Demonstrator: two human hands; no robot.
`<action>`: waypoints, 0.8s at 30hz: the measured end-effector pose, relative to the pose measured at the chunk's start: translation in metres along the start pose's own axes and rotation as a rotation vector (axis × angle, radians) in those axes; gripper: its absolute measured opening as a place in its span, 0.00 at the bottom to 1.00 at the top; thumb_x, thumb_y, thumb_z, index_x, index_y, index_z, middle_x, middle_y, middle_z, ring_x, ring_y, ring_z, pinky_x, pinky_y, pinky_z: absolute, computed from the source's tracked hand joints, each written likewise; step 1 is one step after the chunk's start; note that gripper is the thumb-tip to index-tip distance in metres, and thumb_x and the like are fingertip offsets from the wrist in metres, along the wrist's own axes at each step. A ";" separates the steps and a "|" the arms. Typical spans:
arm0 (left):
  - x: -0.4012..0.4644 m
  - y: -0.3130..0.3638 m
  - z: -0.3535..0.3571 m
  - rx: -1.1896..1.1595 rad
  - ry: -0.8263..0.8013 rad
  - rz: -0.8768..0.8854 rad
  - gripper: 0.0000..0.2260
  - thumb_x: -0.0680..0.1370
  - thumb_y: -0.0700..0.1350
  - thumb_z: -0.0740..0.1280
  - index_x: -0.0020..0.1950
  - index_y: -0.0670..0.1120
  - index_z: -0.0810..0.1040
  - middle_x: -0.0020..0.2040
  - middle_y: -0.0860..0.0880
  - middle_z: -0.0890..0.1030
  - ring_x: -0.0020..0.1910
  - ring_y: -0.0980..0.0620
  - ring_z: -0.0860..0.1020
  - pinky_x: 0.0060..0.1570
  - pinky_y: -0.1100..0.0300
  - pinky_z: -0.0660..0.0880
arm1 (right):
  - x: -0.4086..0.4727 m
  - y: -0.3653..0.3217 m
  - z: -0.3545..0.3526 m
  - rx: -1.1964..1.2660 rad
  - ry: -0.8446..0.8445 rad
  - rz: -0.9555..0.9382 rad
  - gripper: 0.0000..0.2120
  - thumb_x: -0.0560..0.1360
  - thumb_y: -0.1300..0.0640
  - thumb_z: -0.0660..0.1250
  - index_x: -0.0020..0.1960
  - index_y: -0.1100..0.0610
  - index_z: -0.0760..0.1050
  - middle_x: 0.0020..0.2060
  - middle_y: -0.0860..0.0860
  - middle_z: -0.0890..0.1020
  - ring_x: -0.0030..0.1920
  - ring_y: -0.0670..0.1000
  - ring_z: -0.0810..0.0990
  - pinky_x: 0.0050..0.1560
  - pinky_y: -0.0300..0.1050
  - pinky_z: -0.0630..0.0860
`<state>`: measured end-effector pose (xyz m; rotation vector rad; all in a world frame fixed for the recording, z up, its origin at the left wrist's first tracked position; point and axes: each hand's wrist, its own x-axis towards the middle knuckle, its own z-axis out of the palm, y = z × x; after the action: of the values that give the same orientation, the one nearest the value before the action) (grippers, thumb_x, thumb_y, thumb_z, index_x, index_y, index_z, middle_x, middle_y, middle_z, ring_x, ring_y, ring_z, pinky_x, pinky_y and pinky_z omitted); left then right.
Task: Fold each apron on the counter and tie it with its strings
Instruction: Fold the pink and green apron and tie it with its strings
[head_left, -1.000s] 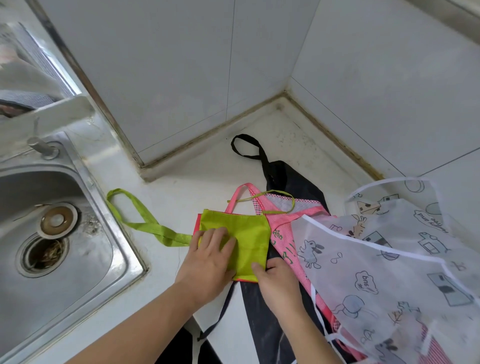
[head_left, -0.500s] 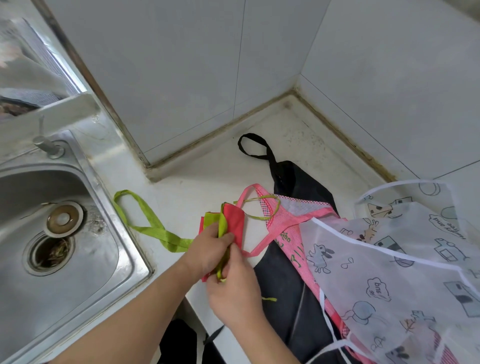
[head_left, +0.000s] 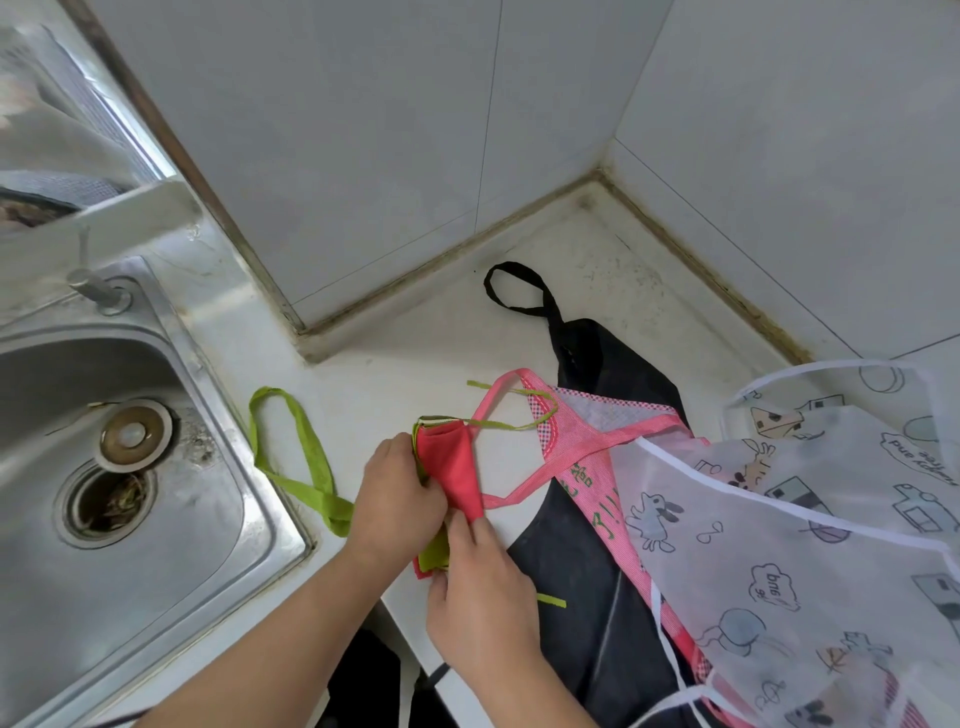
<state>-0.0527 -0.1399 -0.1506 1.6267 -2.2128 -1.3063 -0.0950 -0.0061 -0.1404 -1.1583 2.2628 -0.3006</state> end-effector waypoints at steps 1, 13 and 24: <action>-0.001 0.000 -0.002 -0.006 0.002 -0.018 0.07 0.72 0.37 0.66 0.43 0.47 0.70 0.44 0.49 0.74 0.43 0.50 0.74 0.37 0.57 0.66 | 0.001 0.000 0.001 -0.012 -0.007 0.004 0.26 0.78 0.52 0.63 0.74 0.46 0.59 0.66 0.46 0.68 0.61 0.53 0.78 0.53 0.54 0.78; 0.009 -0.004 -0.017 -0.085 -0.224 0.036 0.08 0.72 0.35 0.67 0.49 0.45 0.78 0.51 0.50 0.77 0.49 0.54 0.76 0.46 0.63 0.71 | -0.012 0.016 0.015 -0.155 0.151 -0.119 0.25 0.60 0.56 0.77 0.56 0.47 0.76 0.41 0.45 0.76 0.38 0.50 0.79 0.31 0.45 0.76; 0.002 -0.036 0.003 0.130 0.054 0.177 0.23 0.77 0.44 0.75 0.69 0.46 0.71 0.59 0.48 0.74 0.56 0.45 0.77 0.57 0.46 0.77 | -0.019 0.006 0.013 -0.185 0.112 -0.189 0.20 0.57 0.54 0.79 0.43 0.48 0.72 0.35 0.43 0.75 0.33 0.47 0.78 0.26 0.41 0.68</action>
<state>-0.0288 -0.1424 -0.1771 1.4467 -2.3903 -1.0819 -0.0827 0.0140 -0.1462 -1.4894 2.3205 -0.2377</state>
